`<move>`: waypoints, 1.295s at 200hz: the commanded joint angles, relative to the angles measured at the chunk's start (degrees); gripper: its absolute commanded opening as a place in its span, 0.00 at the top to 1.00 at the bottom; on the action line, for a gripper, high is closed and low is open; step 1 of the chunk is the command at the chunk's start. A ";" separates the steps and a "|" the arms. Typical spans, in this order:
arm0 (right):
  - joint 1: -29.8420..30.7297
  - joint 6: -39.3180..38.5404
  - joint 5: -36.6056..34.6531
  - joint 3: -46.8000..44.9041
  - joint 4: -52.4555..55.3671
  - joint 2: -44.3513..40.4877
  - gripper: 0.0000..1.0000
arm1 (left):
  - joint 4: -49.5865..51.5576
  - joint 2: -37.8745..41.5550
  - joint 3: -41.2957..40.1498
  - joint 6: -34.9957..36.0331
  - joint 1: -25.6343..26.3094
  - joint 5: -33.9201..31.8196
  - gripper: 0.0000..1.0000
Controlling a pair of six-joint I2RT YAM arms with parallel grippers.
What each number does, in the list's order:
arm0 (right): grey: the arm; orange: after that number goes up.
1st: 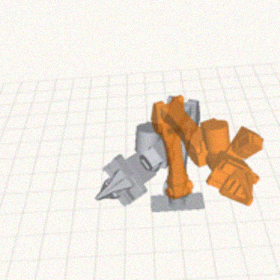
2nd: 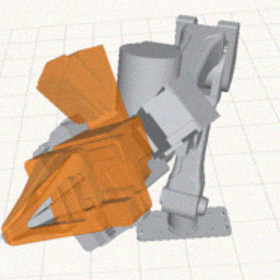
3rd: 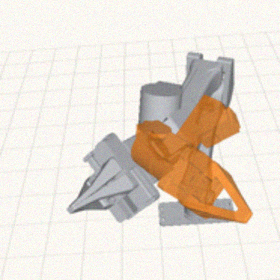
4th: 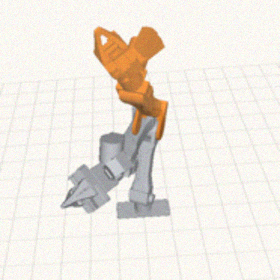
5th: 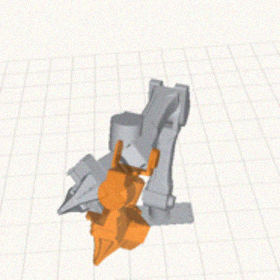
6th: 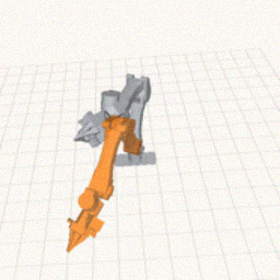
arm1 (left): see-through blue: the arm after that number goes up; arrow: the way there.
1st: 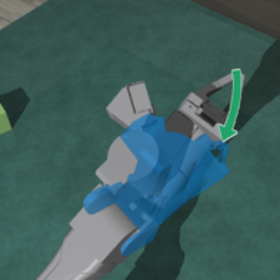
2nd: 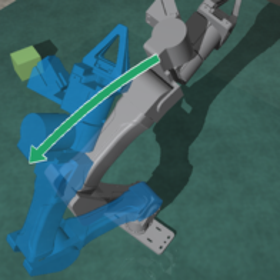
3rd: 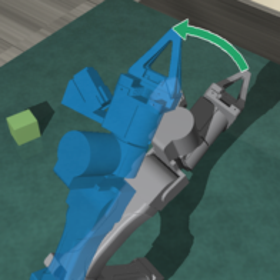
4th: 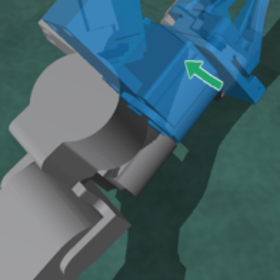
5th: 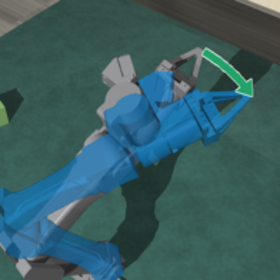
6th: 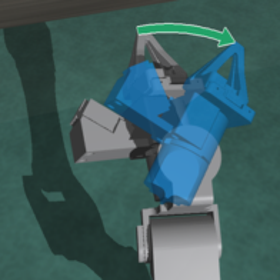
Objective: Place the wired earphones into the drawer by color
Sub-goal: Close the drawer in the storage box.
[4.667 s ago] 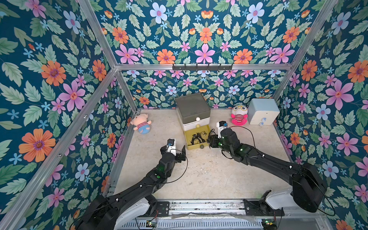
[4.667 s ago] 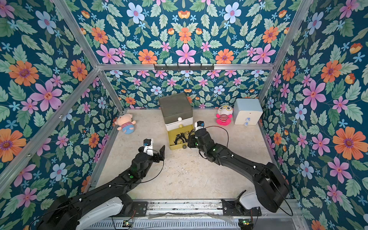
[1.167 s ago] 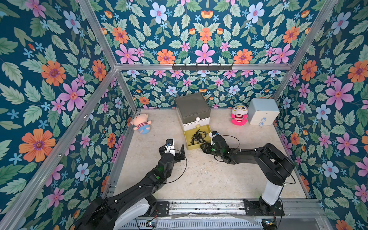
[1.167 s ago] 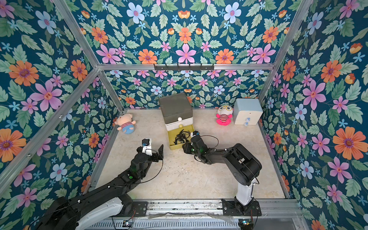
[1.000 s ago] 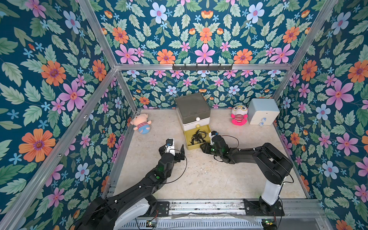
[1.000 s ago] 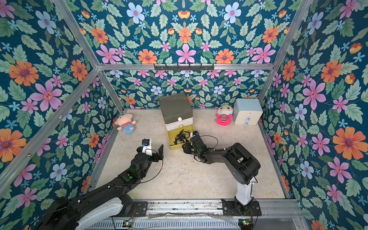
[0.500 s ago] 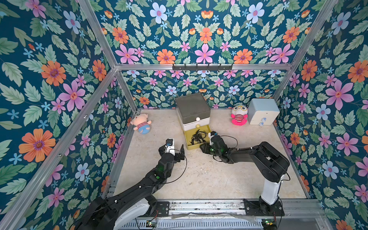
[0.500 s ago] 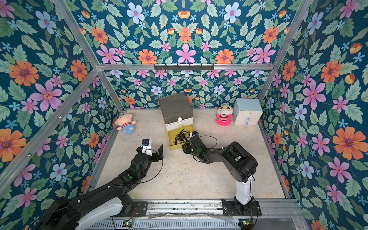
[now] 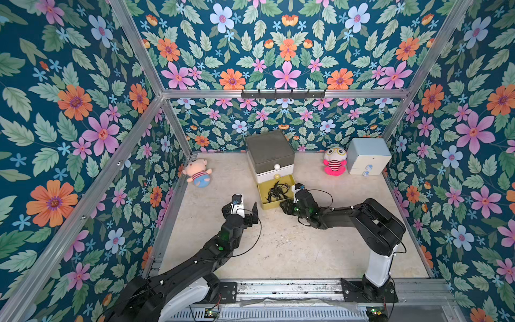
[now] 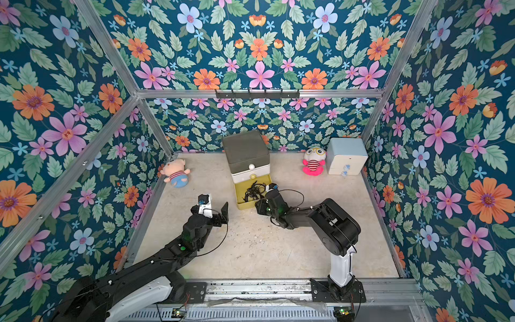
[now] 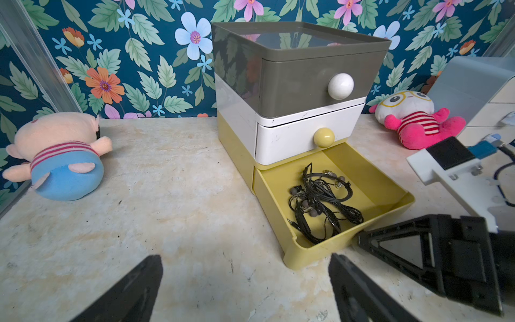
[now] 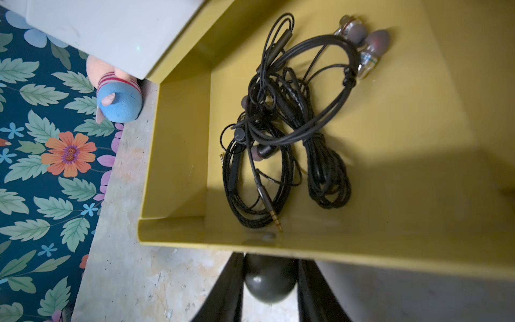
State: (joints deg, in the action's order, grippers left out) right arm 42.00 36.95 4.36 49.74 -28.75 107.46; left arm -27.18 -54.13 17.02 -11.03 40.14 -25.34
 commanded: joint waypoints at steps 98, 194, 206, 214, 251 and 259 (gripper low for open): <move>-0.51 -1.64 -3.33 2.99 0.10 -0.41 0.68 | -0.24 0.61 -0.33 0.30 -0.06 -0.58 0.01; -1.05 -2.36 -3.64 6.37 -0.14 2.45 0.68 | -0.24 1.21 -0.54 0.13 -0.06 -0.54 0.01; -1.10 -2.34 -3.66 6.92 -0.46 3.22 0.68 | -0.24 1.22 -0.50 0.05 -0.06 -0.52 0.01; -1.17 -2.33 -3.74 7.28 -0.68 3.75 0.68 | -0.24 1.21 -0.58 0.04 -0.06 -0.64 0.01; -1.41 -2.26 -4.00 9.03 -1.91 6.19 0.68 | -0.24 1.21 -0.62 0.04 -0.06 -0.59 0.01; -1.49 -2.30 -4.09 9.44 -2.07 6.70 0.68 | -0.24 1.28 -0.58 0.04 -0.06 -0.62 0.01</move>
State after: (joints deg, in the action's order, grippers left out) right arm 40.69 34.98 1.63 58.06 -27.68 113.08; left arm -27.00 -53.04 16.58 -11.05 40.14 -25.52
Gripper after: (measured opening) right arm 0.329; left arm 0.992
